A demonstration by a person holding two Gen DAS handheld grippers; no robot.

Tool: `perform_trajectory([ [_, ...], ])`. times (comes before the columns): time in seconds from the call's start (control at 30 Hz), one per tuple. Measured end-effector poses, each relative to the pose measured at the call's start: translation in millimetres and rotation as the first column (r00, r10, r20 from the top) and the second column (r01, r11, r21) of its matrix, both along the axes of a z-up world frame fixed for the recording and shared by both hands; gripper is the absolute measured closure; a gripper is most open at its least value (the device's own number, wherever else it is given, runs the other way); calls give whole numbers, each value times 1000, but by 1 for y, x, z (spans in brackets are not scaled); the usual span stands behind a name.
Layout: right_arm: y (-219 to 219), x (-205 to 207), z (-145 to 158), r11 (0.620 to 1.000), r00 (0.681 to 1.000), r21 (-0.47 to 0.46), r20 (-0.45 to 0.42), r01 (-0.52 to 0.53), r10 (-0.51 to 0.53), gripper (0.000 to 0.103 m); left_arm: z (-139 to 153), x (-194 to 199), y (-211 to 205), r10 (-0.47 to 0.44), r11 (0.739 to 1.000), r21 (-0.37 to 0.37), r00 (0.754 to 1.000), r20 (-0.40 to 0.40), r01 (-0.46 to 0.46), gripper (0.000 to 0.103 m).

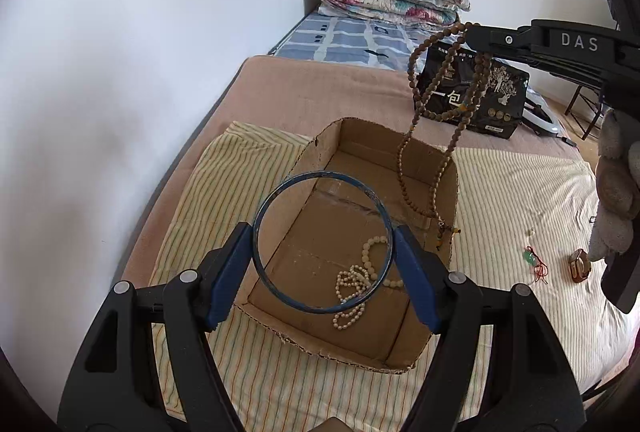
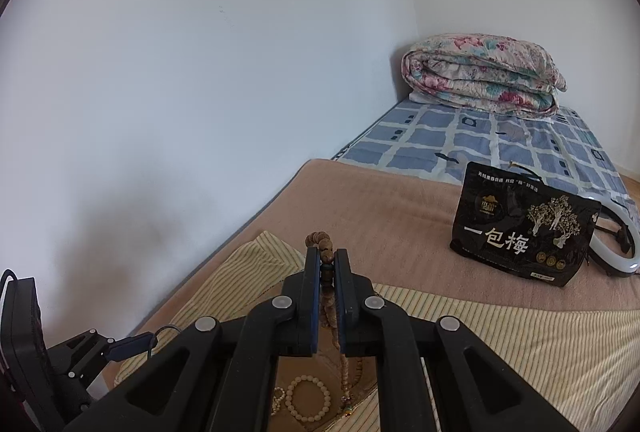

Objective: Organize jewelry
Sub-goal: 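Lift the bangle and bead strand into the cardboard box and open both tools, then withdraw both open tools from the box toward the remaining watch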

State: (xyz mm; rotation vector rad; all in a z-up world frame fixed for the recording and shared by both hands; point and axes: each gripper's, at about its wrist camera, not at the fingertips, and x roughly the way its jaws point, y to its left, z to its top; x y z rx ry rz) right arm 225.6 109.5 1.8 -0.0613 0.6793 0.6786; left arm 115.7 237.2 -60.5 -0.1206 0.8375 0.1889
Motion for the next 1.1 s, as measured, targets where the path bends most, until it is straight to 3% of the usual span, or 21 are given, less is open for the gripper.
perform_trajectory([
  [0.5,6,25,-66,996,992,-88,-128,-13,1,96,-35,21,-5,-13,1000,-21,995,-104,11,30],
  [0.57,5,26,-67,997,990,-82,-141,-10,-2,73,-35,20,-6,-8,1000,-14,994,-107,6,29],
  [0.77,3,24,-66,996,990,-84,-141,9,-20,50,-30,20,-6,-1,1000,-13,996,-92,0,29],
  [1.1,1,19,-57,997,992,-83,-125,6,-16,46,-17,13,-13,1,1000,-5,999,-53,-1,29],
])
